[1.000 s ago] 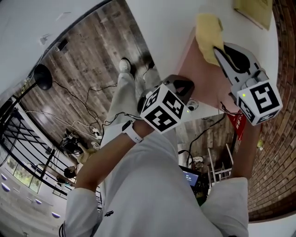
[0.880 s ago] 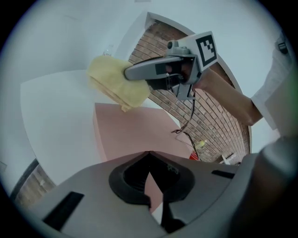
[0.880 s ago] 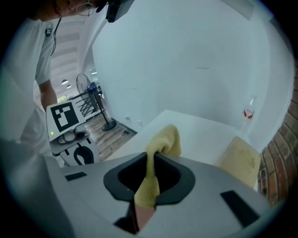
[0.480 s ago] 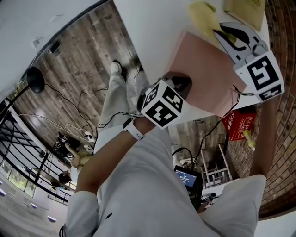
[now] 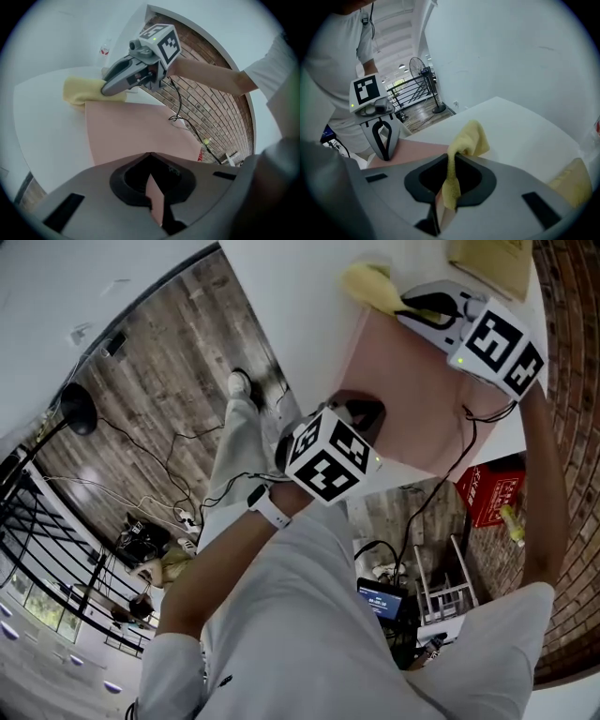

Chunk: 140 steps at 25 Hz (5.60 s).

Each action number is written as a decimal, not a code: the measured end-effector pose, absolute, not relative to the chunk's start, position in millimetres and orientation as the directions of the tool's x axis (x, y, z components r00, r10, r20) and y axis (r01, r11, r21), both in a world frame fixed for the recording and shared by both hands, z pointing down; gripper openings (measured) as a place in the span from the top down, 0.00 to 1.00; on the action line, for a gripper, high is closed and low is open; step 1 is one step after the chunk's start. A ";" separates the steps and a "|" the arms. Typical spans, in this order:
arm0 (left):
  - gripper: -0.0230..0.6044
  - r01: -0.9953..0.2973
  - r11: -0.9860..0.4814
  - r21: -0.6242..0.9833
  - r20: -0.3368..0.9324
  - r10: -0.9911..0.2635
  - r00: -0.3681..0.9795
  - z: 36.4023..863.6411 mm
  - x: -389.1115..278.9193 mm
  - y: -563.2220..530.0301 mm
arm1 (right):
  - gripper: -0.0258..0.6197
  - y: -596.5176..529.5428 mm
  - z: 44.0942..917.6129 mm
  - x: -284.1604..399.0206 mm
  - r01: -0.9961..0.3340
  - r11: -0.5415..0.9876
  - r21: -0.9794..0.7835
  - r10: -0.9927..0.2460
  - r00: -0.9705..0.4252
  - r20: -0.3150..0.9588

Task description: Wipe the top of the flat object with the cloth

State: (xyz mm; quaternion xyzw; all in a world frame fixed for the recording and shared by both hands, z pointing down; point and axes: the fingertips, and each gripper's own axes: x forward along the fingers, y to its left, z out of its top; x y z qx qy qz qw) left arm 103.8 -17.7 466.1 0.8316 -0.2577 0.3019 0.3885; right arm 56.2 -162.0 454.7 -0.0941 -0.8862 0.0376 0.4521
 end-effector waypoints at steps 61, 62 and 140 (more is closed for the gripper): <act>0.93 -0.707 -0.561 0.430 0.716 -0.264 0.646 469.2 93.9 -19.0 | 0.88 -46.0 479.7 356.2 -0.822 0.387 -0.417 -0.221 -0.522 0.824; 0.94 -0.711 -0.558 0.429 0.716 -0.269 0.644 469.5 93.7 -18.9 | 0.88 -39.2 480.6 356.5 -0.824 0.378 -0.423 -0.221 -0.524 0.823; 0.93 -0.706 -0.450 0.547 0.561 -0.428 0.708 411.9 -24.3 -2.1 | 0.88 109.1 440.3 -5.6 -0.558 0.605 -0.568 -0.191 -0.794 0.577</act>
